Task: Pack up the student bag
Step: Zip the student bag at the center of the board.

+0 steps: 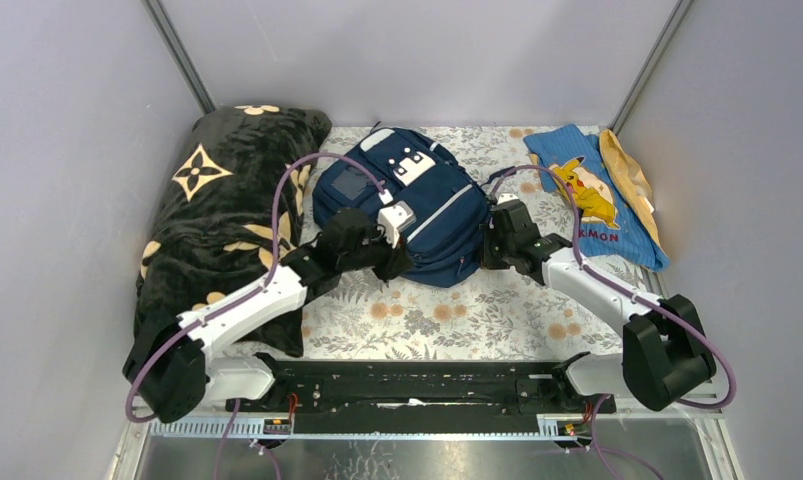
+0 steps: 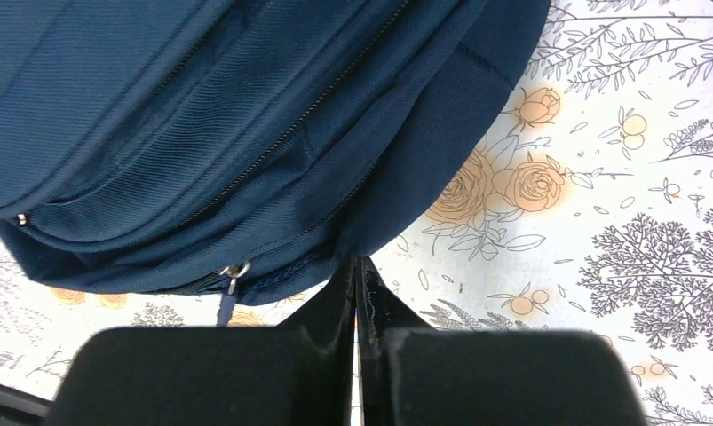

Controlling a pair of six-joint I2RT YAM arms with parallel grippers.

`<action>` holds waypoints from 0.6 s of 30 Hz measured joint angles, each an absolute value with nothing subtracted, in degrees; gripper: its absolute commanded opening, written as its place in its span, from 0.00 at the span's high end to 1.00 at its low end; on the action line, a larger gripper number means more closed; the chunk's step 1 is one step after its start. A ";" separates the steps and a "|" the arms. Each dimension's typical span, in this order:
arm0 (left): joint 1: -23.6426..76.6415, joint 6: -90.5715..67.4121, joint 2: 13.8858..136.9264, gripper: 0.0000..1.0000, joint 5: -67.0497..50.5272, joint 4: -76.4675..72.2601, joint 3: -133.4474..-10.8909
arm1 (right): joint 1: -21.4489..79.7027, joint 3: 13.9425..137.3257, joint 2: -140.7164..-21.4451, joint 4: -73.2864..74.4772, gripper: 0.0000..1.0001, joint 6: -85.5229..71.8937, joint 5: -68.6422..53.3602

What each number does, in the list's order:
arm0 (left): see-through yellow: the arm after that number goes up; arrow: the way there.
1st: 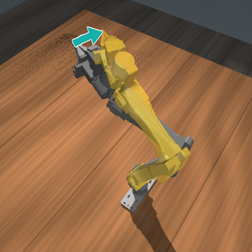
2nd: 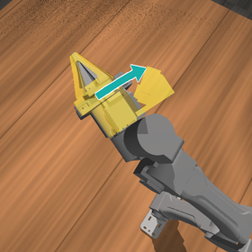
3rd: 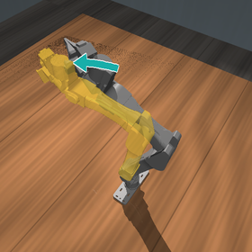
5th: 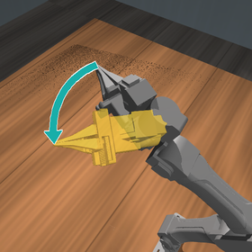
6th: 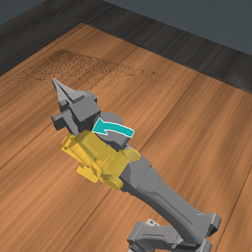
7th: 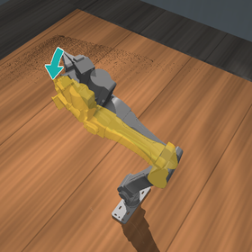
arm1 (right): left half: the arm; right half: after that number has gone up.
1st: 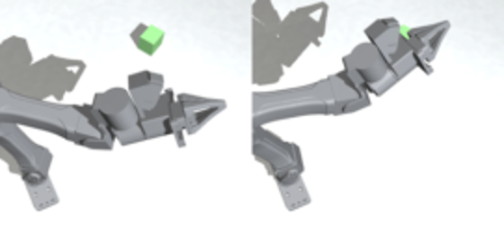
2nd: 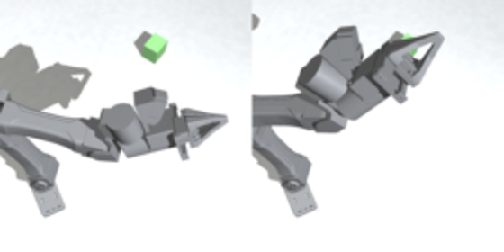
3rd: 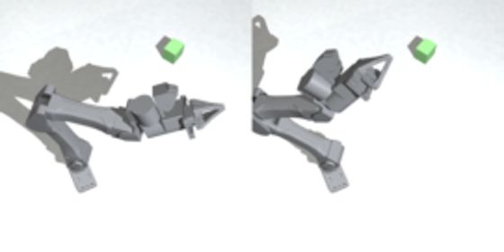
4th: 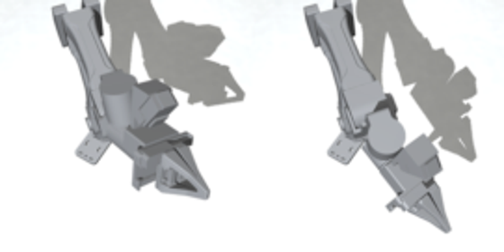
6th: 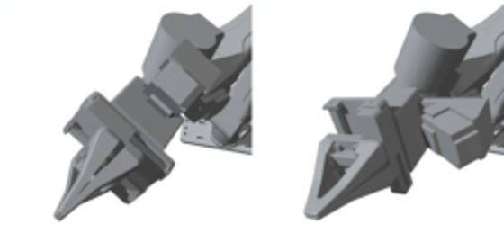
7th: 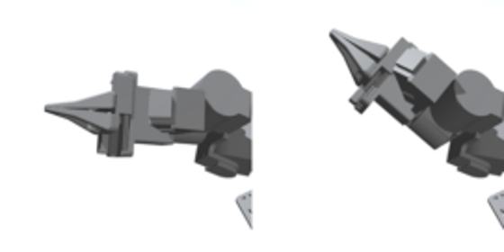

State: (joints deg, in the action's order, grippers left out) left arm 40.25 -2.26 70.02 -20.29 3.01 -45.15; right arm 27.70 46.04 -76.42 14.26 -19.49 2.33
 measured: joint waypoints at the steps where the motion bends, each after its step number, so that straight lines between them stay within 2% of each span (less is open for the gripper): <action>1: 40.58 -2.00 71.13 0.49 -20.29 3.03 -45.95 | 27.70 46.04 -76.18 14.31 0.92 -19.46 2.24; 2: 40.84 -1.98 72.55 0.43 -20.29 3.05 -47.03 | 27.70 46.04 -75.83 14.31 0.84 -19.55 1.98; 4: 41.82 -1.76 76.01 0.37 -20.01 3.01 -49.56 | 27.68 45.89 -74.41 14.11 0.71 -20.40 0.49; 8: 45.76 -0.36 82.85 0.34 -18.50 3.11 -53.89 | 27.70 44.62 -71.18 12.93 0.66 -23.44 -2.66; 13: 48.69 0.82 87.99 0.33 -16.32 3.05 -55.79 | 27.70 42.17 -68.38 11.66 0.52 -29.34 -5.63; 16: 48.71 1.19 89.80 0.34 -15.51 2.70 -55.81 | 27.68 40.69 -68.36 10.24 0.51 -32.01 -7.25; 18: 48.71 1.41 91.09 0.38 -14.98 2.46 -55.81 | 27.70 40.12 -68.69 9.52 0.50 -33.08 -8.25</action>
